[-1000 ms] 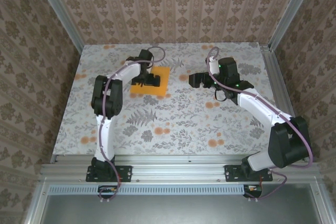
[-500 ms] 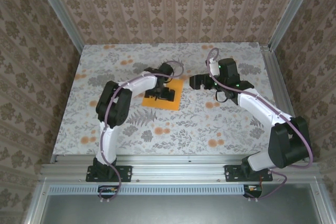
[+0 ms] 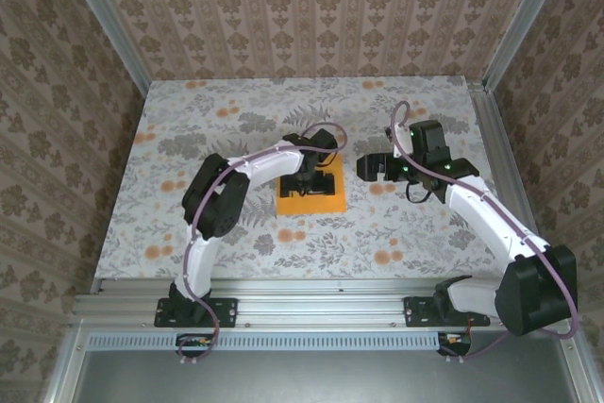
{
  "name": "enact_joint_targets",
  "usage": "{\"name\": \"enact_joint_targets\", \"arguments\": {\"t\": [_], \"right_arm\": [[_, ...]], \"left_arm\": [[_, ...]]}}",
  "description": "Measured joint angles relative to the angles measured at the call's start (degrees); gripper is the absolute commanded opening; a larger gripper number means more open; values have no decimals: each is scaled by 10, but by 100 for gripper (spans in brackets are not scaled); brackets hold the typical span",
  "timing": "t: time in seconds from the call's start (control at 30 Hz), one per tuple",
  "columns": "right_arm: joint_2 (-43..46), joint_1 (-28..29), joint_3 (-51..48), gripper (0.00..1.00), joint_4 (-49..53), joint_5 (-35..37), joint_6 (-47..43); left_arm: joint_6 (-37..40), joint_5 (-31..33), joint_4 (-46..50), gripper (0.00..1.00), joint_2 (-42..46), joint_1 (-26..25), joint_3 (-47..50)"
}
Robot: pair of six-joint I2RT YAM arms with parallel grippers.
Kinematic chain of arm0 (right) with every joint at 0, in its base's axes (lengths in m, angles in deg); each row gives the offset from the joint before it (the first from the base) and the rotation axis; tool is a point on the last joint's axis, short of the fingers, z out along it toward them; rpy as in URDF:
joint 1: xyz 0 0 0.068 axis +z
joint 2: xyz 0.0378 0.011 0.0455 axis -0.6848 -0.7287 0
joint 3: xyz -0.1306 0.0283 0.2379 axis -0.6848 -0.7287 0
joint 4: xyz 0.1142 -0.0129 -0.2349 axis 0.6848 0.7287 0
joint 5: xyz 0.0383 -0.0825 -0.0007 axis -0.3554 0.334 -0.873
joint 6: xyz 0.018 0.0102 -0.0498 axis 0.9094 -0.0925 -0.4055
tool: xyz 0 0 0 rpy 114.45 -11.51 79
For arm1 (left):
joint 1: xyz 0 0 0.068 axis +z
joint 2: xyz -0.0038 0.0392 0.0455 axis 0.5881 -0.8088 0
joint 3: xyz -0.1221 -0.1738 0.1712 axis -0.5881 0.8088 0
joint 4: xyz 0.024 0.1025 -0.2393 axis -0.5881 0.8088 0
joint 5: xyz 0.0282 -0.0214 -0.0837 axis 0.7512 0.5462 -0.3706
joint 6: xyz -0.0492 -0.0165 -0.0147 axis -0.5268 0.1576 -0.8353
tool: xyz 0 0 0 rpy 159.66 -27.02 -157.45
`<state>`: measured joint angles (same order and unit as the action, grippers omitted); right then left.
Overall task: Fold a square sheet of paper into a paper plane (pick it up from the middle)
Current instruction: Move the square sheet of paper to the center of the table.
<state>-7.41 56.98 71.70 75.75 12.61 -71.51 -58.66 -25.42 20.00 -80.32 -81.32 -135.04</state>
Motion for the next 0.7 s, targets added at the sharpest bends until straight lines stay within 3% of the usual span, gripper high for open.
{"name": "enact_joint_targets", "arguments": {"t": [0.17,0.33,0.5,0.7], "right_arm": [[0,7,1,100,31,1,12],[0,52,16,100,49,29,48],[-35,119,59,100,62,94,112],[-115,199,117,100,78,177,179]], "left_arm": [[-8,-10,5,100,45,4,25],[28,-11,16,100,127,27,56],[106,-20,-1,100,223,89,136],[168,-117,-84,100,332,196,281]]}}
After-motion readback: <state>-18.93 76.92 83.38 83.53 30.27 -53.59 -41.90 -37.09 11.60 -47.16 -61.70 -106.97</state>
